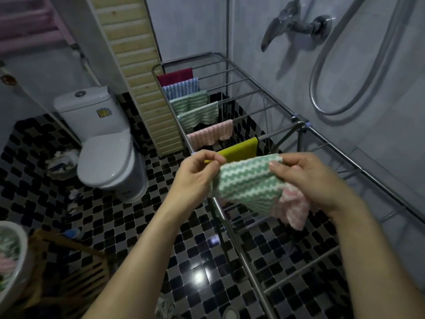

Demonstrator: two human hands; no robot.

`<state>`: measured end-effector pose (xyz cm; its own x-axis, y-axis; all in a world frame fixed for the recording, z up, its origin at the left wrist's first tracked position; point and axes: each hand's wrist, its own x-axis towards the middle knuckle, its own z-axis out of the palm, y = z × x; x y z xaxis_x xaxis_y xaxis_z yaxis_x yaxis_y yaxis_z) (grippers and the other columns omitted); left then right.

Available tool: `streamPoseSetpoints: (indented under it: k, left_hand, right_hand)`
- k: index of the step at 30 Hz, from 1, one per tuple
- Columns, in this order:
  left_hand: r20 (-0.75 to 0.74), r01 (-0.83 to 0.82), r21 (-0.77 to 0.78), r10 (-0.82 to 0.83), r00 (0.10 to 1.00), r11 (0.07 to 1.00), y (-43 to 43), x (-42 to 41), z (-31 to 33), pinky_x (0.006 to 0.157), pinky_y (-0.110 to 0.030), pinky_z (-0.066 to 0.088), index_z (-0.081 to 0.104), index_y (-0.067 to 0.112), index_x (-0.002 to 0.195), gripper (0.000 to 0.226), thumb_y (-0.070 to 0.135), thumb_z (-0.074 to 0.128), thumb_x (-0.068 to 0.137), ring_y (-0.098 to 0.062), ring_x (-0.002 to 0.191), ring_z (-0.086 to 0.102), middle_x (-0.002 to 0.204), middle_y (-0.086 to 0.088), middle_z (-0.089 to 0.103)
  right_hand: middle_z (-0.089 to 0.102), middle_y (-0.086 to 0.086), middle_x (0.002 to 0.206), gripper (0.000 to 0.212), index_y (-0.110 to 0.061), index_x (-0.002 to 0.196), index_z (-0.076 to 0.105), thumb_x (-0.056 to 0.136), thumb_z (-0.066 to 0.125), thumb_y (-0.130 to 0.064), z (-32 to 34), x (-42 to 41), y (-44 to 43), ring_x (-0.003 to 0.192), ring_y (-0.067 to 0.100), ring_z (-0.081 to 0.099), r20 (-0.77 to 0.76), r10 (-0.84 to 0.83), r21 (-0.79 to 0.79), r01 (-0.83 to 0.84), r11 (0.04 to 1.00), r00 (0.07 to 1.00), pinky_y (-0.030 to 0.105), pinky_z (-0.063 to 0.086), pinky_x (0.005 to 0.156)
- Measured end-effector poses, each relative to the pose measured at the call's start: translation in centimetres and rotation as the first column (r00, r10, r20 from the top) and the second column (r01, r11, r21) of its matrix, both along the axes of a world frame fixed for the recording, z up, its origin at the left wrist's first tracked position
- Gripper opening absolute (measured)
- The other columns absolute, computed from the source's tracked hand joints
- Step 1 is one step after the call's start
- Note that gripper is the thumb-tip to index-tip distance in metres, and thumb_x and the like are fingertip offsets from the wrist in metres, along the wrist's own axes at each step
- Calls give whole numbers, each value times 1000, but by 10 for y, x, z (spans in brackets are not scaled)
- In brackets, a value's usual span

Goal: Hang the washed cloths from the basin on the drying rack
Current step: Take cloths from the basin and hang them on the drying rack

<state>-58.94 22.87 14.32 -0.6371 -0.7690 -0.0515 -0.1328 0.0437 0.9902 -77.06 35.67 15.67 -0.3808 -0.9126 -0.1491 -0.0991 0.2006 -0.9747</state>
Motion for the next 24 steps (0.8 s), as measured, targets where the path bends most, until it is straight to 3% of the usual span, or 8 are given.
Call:
streamPoseSetpoints:
  k: [5, 8, 10, 14, 17, 20, 22, 24]
  left_hand:
    - [-125, 295, 124, -280, 952, 947, 25, -12, -3, 61, -29, 48, 59, 10, 99, 10, 9, 50, 98, -16, 72, 65, 82, -2, 70]
    - [-213, 394, 243, -347, 913, 887, 34, -24, -14, 74, -21, 53, 60, 3, 95, 12, 0, 49, 96, -14, 111, 62, 109, -8, 70]
    - [-100, 414, 246, -402, 910, 876, 34, -31, -34, 83, -26, 53, 69, 9, 94, 13, 6, 56, 93, -10, 107, 64, 110, -4, 71]
    - [361, 449, 163, -476, 802, 879, 29, -30, -73, 80, -18, 51, 71, 27, 105, 19, 17, 64, 91, -2, 93, 63, 107, 12, 68]
    - [419, 466, 117, -469, 778, 877, 24, -28, -84, 93, -19, 46, 66, 26, 119, 34, 5, 58, 92, 0, 110, 53, 128, 14, 57]
    - [455, 450, 58, -425, 783, 891, 15, -29, -84, 83, -14, 51, 61, 21, 127, 55, -13, 49, 86, -8, 117, 50, 132, 9, 52]
    - [554, 446, -117, -314, 771, 888, 8, -31, -87, 91, -23, 52, 60, 18, 129, 59, -15, 48, 82, -14, 120, 51, 133, 4, 53]
    - [632, 483, -353, -176, 755, 802, 1, -36, -96, 98, -35, 48, 61, 17, 128, 53, -9, 54, 82, -21, 119, 52, 130, -1, 58]
  right_hand:
    - [76, 3, 77, 14, -9, 82, 75, 87, 63, -14, 9, -26, 39, 67, 9, 69, -73, -23, 67, 28, 997, 997, 17, 53, 62]
    - [75, 1, 76, 15, -11, 82, 76, 89, 63, -17, -2, -42, 51, 71, 11, 70, -119, -58, 140, 74, 987, 991, 24, 51, 70]
    - [73, 8, 82, 18, -9, 87, 73, 90, 64, -24, -28, -52, 50, 80, 15, 68, -236, -35, 258, 97, 961, 971, 33, 47, 77]
    - [58, 16, 70, 33, 0, 80, 60, 90, 61, -31, -92, -51, 37, 68, 16, 55, -326, 15, 425, 132, 896, 945, 38, 48, 70]
    - [51, 4, 63, 33, -6, 69, 57, 91, 61, -30, -117, -50, 28, 63, 12, 50, -378, -14, 418, 184, 889, 926, 31, 41, 64]
    - [60, -5, 77, 18, -22, 75, 62, 93, 60, -27, -121, -47, 20, 71, 7, 56, -425, -23, 395, 208, 895, 905, 27, 44, 64]
    - [67, -4, 91, 12, -24, 91, 70, 92, 60, -30, -122, -42, 12, 83, 12, 63, -449, -52, 372, 239, 897, 892, 34, 52, 77]
    - [69, -5, 91, 13, -26, 90, 70, 91, 60, -35, -125, -37, 5, 84, 14, 65, -492, -101, 342, 299, 891, 865, 39, 55, 80]
